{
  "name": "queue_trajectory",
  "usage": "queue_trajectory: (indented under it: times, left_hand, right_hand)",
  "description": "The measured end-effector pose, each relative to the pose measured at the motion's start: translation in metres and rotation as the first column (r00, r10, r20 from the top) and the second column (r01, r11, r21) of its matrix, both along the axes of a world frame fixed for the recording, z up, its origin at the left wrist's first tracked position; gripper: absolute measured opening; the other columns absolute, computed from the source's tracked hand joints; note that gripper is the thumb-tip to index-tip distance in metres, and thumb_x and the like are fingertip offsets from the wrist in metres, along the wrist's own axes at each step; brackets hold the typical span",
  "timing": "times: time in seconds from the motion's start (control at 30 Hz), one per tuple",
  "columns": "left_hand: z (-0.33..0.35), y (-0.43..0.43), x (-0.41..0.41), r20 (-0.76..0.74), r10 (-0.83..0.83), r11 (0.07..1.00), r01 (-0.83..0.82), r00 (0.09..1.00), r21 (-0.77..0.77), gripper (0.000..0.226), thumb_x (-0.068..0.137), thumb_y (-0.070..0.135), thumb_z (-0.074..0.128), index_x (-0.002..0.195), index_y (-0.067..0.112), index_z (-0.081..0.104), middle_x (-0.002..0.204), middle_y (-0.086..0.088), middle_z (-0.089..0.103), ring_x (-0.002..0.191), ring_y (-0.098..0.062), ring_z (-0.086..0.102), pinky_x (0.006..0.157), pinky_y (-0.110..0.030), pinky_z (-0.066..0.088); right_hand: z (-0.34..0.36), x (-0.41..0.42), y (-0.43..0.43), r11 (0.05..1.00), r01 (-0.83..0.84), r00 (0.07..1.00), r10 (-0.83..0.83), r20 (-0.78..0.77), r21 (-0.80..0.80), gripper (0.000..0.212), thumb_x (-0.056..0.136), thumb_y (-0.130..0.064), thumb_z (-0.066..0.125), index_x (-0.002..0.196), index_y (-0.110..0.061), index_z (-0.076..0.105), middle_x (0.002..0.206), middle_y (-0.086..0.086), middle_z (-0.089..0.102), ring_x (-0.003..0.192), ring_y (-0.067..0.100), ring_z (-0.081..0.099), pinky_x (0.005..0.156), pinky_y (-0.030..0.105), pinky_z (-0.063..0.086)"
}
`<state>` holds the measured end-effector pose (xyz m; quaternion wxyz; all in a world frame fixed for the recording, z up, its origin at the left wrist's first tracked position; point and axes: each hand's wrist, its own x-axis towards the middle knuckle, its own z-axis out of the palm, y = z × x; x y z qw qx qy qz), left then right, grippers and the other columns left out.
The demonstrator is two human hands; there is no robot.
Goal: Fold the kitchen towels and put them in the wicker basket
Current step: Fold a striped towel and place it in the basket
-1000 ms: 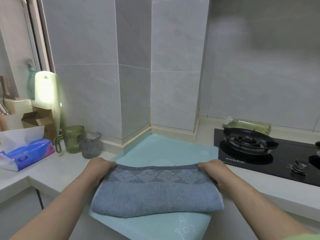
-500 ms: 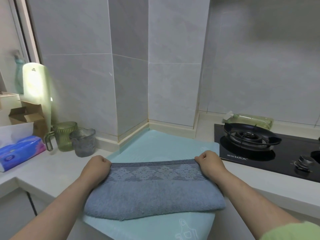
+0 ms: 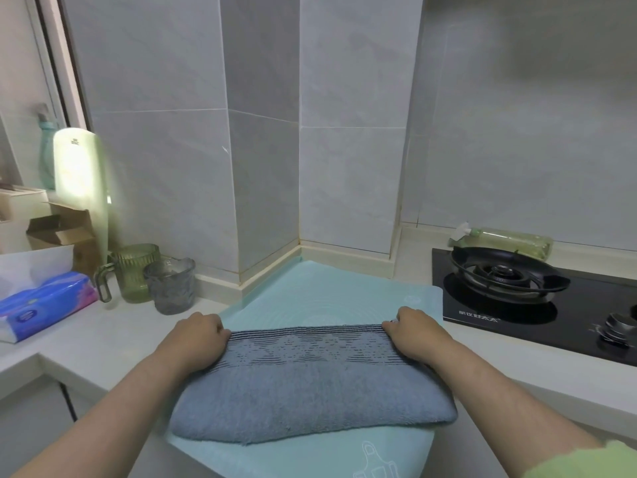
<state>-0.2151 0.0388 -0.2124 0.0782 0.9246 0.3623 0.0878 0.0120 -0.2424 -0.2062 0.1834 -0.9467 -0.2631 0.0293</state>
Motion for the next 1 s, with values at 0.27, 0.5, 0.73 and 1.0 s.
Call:
queue_trajectory:
  times: [0.27,0.5,0.73,1.0]
  left_hand:
    - [0.003,0.003,0.006,0.255,0.017,1.0,-0.02,0.967,0.011,0.022,0.1,0.034,0.045,0.088,0.017,0.051,0.087,-0.003,0.059,0.079,-0.021,0.056,0.069,-0.034,0.044]
    - [0.0,0.014,0.032,0.255,-0.034,0.999,0.031,0.966,0.013,0.021,0.099,0.032,0.048,0.087,0.014,0.049,0.089,-0.007,0.057,0.078,-0.022,0.053,0.07,-0.037,0.046]
    - [0.007,0.011,0.014,0.309,0.063,0.992,-0.025,0.949,-0.125,0.052,0.098,0.041,0.048,0.139,0.009,0.045,0.138,-0.017,0.053,0.123,-0.032,0.052,0.098,-0.039,0.042]
    - [0.016,-0.097,-0.02,0.082,-0.478,0.876,0.466,0.875,0.125,0.075,0.075,0.072,0.031,0.135,0.03,0.048,0.145,0.01,0.046,0.132,-0.016,0.043,0.11,-0.026,0.028]
  right_hand:
    - [0.001,0.002,0.008,0.968,-0.012,1.0,0.008,0.018,0.252,0.026,0.101,-0.034,0.043,0.096,-0.009,0.046,0.083,0.001,0.053,0.078,0.021,0.05,0.06,0.032,0.033]
    - [0.0,0.017,0.029,0.978,0.049,0.999,-0.05,-0.001,0.202,0.025,0.101,-0.033,0.047,0.099,-0.008,0.043,0.102,0.014,0.06,0.083,0.025,0.049,0.068,0.033,0.036]
    - [0.017,0.018,0.009,0.928,0.225,0.949,-0.14,-0.282,0.297,0.032,0.087,-0.037,0.062,0.088,-0.004,0.059,0.086,0.012,0.063,0.072,0.026,0.056,0.063,0.028,0.041]
    - [0.011,-0.03,-0.043,0.893,0.171,0.955,-0.046,-0.294,0.417,0.037,0.087,-0.045,0.061,0.084,-0.009,0.056,0.081,0.0,0.06,0.069,0.018,0.053,0.064,0.033,0.038]
